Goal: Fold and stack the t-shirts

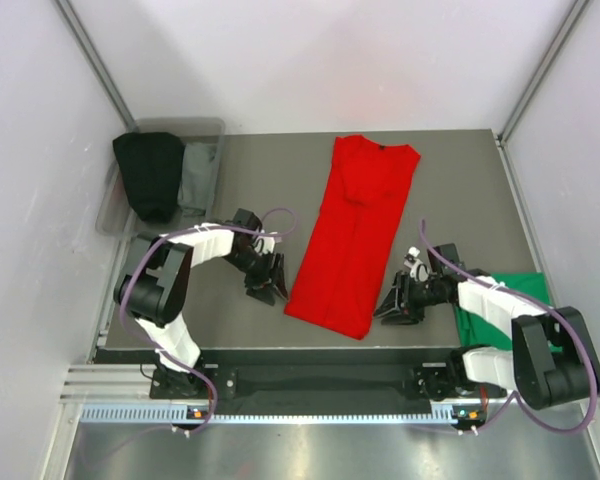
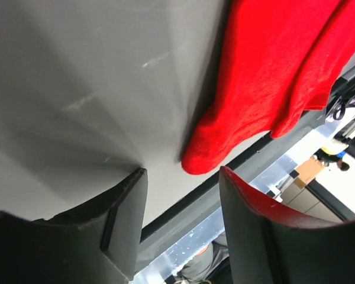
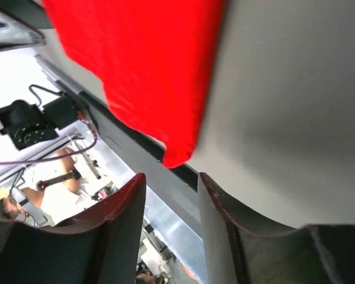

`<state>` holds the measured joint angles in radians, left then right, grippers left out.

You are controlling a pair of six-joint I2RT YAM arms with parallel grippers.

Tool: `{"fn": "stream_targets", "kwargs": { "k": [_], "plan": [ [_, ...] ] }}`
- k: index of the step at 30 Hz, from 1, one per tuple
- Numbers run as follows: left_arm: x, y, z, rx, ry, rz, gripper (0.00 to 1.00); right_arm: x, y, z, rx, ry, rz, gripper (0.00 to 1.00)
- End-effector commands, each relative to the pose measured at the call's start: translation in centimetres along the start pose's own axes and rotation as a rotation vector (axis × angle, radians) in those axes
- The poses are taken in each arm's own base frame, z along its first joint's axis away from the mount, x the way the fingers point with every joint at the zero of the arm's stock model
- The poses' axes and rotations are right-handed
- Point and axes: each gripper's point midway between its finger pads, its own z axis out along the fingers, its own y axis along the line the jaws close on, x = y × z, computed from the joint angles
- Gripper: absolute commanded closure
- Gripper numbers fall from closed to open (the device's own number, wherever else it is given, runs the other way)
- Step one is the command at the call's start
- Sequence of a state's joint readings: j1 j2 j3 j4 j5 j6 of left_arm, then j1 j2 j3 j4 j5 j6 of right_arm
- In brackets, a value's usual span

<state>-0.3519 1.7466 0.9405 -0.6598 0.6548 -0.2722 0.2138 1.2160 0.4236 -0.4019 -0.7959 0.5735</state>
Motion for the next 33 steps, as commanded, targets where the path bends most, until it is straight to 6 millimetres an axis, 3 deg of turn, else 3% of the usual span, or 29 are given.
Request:
{"fn": "stream_targets", "kwargs": {
  "k": [1, 7, 15, 17, 19, 24, 28, 33],
  "plan": [
    [-0.7, -0.5, 0.8, 0.005, -0.001, 0.046, 0.44, 0.2, -0.4, 0.2, 0.043, 0.011, 0.023, 0.6],
    [0.2, -1.2, 2.3, -0.001, 0.057, 0.086, 0.46, 0.7, -0.7, 0.9, 0.069, 0.048, 0.025, 0.62],
    [1.0, -0.4, 2.9, -0.029, 0.089, 0.079, 0.52, 1.8, -0.5, 1.6, 0.085, 0.104, 0.03, 0.6],
    [1.1, -0.4, 2.9, -0.032, 0.093, 0.082, 0.58, 2.0, -0.2, 1.9, 0.079, 0.115, 0.027, 0.59],
    [1.2, -0.5, 3.0, -0.027, 0.096, 0.084, 0.71, 2.2, 0.0, 2.1, 0.075, 0.121, 0.031, 0.59],
    [0.9, -0.6, 3.3, -0.022, 0.101, 0.09, 0.8, 1.7, 0.5, 2.6, 0.062, 0.118, 0.021, 0.58],
    [0.9, -0.5, 3.2, -0.033, 0.097, 0.092, 1.0, 1.5, 0.8, 2.7, 0.058, 0.116, 0.02, 0.58],
    [0.8, -0.9, 3.0, -0.018, 0.089, 0.098, 1.0, 1.4, 1.0, 3.0, 0.052, 0.117, 0.018, 0.58]
  ]
}}
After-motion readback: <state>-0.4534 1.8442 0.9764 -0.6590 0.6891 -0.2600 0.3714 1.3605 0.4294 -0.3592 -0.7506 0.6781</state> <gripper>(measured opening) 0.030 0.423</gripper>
